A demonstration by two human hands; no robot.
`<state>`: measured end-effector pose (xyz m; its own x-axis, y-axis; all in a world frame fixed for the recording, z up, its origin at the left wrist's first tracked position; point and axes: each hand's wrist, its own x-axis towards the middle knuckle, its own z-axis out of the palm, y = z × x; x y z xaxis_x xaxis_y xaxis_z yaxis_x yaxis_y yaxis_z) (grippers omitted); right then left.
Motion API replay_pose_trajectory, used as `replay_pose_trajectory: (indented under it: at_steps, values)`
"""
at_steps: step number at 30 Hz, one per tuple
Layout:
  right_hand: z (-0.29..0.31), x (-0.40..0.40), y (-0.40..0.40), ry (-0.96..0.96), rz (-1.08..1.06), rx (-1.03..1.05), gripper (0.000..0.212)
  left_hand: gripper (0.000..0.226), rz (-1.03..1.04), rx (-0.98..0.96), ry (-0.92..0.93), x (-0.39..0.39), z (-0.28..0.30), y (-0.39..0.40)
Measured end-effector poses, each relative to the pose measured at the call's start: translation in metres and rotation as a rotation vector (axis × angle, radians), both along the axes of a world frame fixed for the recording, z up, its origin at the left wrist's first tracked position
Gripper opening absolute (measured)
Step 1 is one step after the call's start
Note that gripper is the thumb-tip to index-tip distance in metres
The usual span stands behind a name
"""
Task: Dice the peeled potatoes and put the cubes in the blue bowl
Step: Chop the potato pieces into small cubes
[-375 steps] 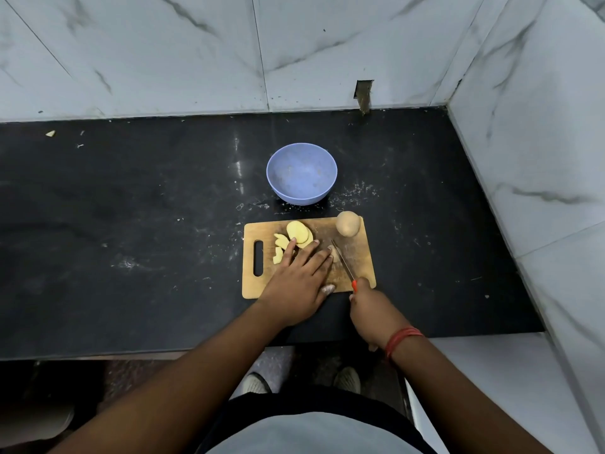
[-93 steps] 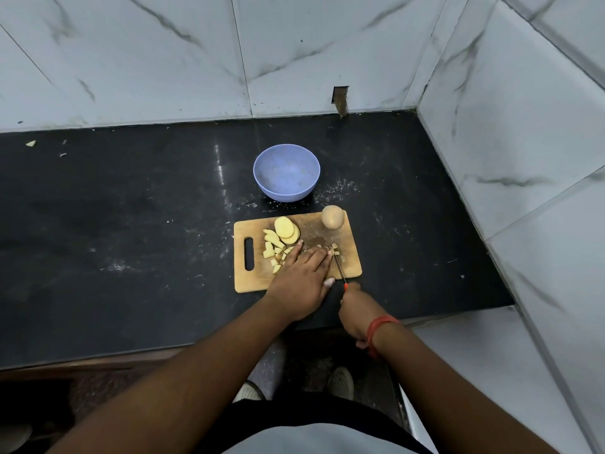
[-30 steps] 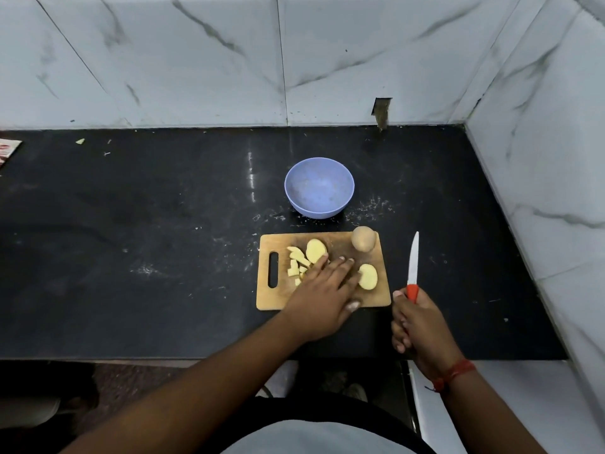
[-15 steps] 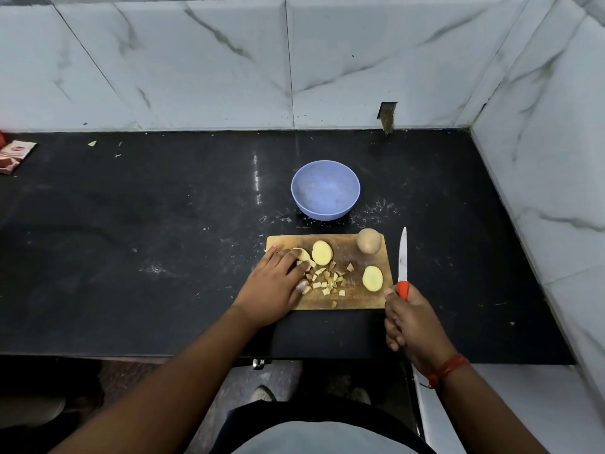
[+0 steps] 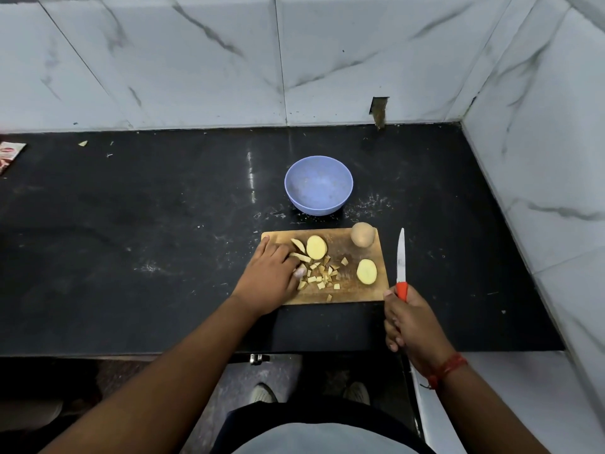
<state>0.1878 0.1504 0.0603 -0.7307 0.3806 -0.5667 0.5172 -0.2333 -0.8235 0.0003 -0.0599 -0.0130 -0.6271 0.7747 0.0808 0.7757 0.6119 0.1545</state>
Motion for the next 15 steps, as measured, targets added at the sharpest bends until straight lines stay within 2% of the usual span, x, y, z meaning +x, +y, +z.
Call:
replay_pose_trajectory:
  at_steps: [5,8,11,15]
  values:
    - [0.001,0.005,-0.001,-0.028,0.013,0.020,0.018,0.041,0.049,0.140,0.045,0.000,0.007,0.003]
    - [-0.005,0.008,-0.001,-0.126,0.085,0.100,0.023,0.036,-0.117,0.238,0.073,0.014,0.015,0.019]
    - [-0.013,0.008,0.002,-0.283,0.263,0.319,0.021,0.040,-0.344,0.141,0.088,0.042,0.012,0.046]
    - [-0.018,-0.003,0.003,-0.447,0.385,0.478,0.018,0.055,-0.384,-0.029,0.043,0.063,-0.003,0.071]
